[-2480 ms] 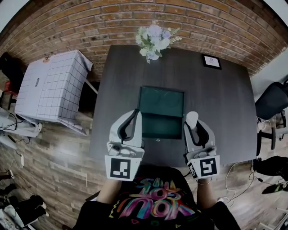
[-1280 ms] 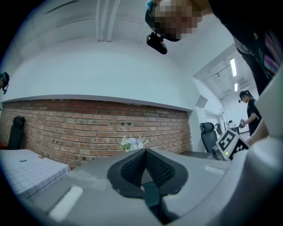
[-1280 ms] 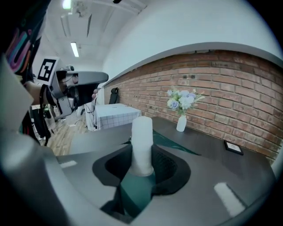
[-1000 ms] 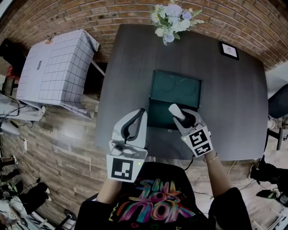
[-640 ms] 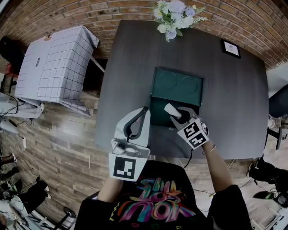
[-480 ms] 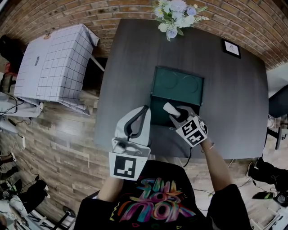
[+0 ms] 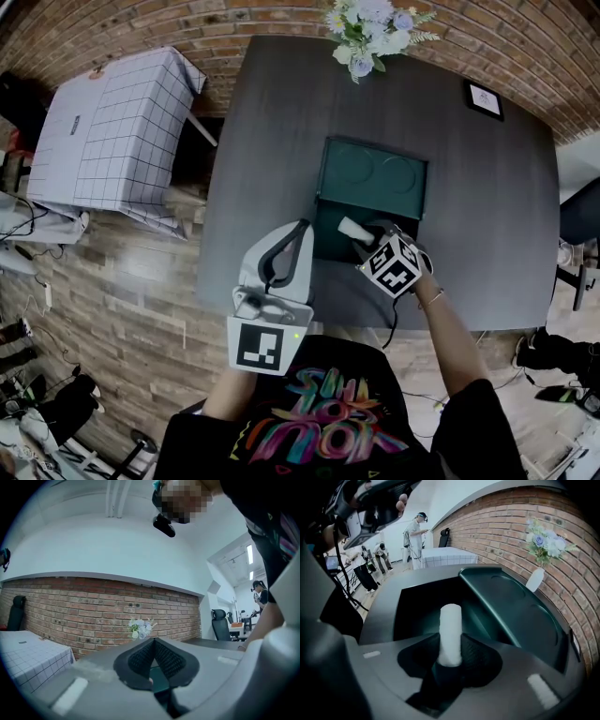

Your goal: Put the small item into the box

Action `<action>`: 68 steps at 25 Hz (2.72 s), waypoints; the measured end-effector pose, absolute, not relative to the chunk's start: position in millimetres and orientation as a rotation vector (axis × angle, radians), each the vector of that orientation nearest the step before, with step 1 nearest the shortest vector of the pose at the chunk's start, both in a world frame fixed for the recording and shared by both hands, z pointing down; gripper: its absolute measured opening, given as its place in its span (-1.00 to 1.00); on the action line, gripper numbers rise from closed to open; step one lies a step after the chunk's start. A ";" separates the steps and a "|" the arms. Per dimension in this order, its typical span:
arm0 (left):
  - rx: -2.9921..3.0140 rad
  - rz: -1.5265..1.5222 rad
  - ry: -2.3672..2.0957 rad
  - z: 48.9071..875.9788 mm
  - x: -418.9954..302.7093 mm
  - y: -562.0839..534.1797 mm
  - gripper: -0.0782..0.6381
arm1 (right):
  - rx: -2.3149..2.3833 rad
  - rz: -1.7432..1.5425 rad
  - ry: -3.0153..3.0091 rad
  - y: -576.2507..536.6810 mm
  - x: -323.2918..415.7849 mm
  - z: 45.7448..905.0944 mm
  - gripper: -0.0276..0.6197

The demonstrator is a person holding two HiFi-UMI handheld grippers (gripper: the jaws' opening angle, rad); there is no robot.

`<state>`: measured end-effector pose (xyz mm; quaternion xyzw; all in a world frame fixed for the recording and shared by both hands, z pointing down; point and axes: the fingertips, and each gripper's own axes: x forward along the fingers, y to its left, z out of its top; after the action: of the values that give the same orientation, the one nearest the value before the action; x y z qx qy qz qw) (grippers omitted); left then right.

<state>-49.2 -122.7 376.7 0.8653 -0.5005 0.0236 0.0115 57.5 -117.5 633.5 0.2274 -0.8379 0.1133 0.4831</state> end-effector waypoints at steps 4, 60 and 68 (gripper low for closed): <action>2.699 0.090 -1.552 381.0 -50.5 -122.4 -0.78 | 0.555 0.318 -2.020 -119.3 59.0 638.2 -0.43; 2.810 -0.101 -1.444 318.5 -18.9 -110.4 -0.78 | 1.324 -0.045 -2.528 -110.8 103.7 337.6 -0.44; 2.839 -0.097 -1.488 306.8 -25.1 -112.8 -0.78 | 1.615 -0.160 -2.522 -93.3 142.3 288.8 -0.69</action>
<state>-25.1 -112.8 306.8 0.8848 -0.4638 -0.0304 -0.0327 142.3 -93.3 288.8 0.5373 -0.8387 -0.0533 0.0713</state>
